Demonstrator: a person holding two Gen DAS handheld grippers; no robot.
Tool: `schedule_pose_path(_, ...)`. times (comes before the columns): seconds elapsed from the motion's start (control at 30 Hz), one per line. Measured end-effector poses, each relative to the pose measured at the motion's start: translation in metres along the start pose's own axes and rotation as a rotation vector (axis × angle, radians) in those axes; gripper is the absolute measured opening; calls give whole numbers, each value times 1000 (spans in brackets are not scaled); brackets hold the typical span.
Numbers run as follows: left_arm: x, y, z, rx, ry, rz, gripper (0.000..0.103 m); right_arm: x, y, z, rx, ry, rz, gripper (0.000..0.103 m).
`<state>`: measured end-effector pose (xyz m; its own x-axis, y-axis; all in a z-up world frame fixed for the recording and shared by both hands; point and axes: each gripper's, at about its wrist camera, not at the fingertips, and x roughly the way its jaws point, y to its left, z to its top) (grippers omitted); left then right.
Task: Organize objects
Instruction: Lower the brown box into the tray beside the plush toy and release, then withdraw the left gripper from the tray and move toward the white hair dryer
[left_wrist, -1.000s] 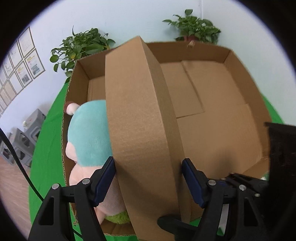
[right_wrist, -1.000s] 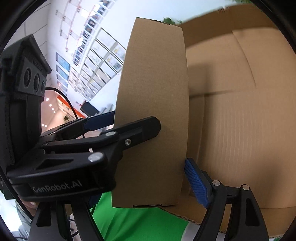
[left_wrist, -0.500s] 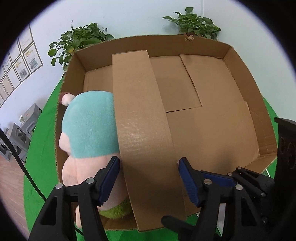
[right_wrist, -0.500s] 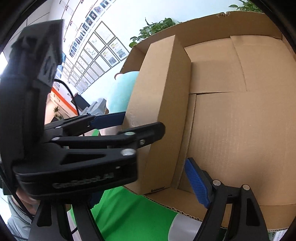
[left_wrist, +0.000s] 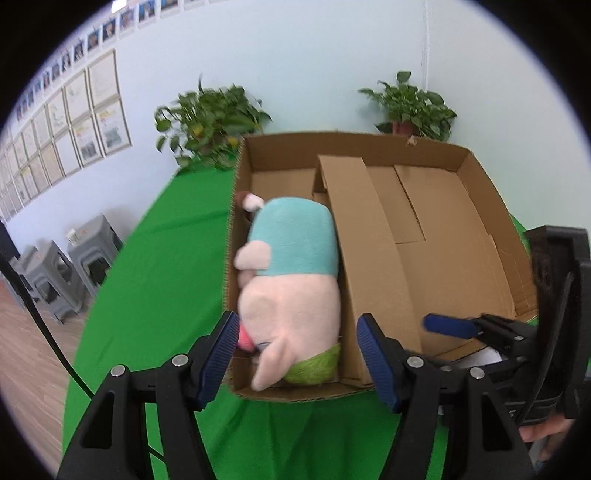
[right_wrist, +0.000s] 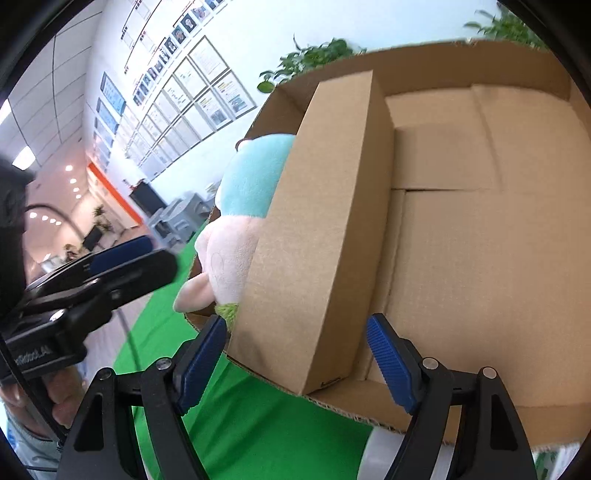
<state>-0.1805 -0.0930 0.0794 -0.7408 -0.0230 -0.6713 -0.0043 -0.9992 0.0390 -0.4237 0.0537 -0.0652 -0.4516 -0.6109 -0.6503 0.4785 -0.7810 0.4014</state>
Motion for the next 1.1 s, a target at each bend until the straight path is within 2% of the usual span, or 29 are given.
schedule_pose_path(0.07, -17, -4, -11, -7, -68, 28, 73, -42, 24, -23, -59, -64, -78, 79)
schedule_pose_path(0.1, -21, -3, -14, -12, -88, 38, 80, -58, 33, -33, -87, -101, -121, 84)
schedule_pose_path(0.13, -31, -4, -23, -23, -135, 55, 80, -75, 41, -44, -115, -149, -178, 95)
schedule_pose_path(0.2, -42, -7, -34, -33, -190, 75, 80, -110, 47, -61, -146, -234, -273, 103)
schedule_pose_path(0.27, -50, -13, -46, -37, -225, 84, 80, -131, 48, -76, -163, -280, -363, 103)
schedule_pose_path(0.33, -54, -17, -54, -50, -241, 78, 80, -151, 47, -97, -143, -290, -425, 103)
schedule_pose_path(0.37, -57, -20, -59, -60, -247, 69, 80, -156, 47, -102, -134, -290, -445, 102)
schedule_pose_path(0.43, -59, -24, -67, -79, -247, 53, 80, -204, 47, -142, -129, -302, -479, 102)
schedule_pose_path(0.57, -63, -35, -77, -81, -241, 41, 80, -236, 47, -168, -123, -321, -488, 102)
schedule_pose_path(0.77, -73, -44, -86, -75, -252, 56, 80, -244, 52, -184, -121, -334, -459, 102)
schedule_pose_path(0.8, -74, -44, -88, -78, -253, 59, 80, -241, 52, -183, -123, -335, -455, 97)
schedule_pose_path(0.83, -74, -45, -89, -83, -254, 59, 80, -240, 52, -183, -127, -332, -456, 79)
schedule_pose_path(0.87, -74, -44, -91, -86, -257, 56, 80, -239, 52, -184, -131, -325, -467, 67)
schedule_pose_path(0.9, -73, -44, -92, -87, -257, 55, 80, -236, 52, -185, -130, -319, -476, 40)
schedule_pose_path(0.93, -71, -44, -93, -84, -249, 53, 61, -235, 51, -186, -125, -310, -486, 16)
schedule_pose_path(0.97, -69, -44, -94, -79, -239, 44, 41, -235, 49, -188, -118, -308, -488, 7)
schedule_pose_path(1.0, -65, -44, -95, -73, -215, 26, 0, -236, 49, -189, -115, -313, -489, 7)
schedule_pose_path(1.03, -59, -43, -95, -81, -175, -3, 3, -237, 49, -191, -117, -318, -496, 7)
schedule_pose_path(1.1, -55, -41, -97, -102, -174, -13, 4, -237, 50, -193, -120, -312, -512, 8)
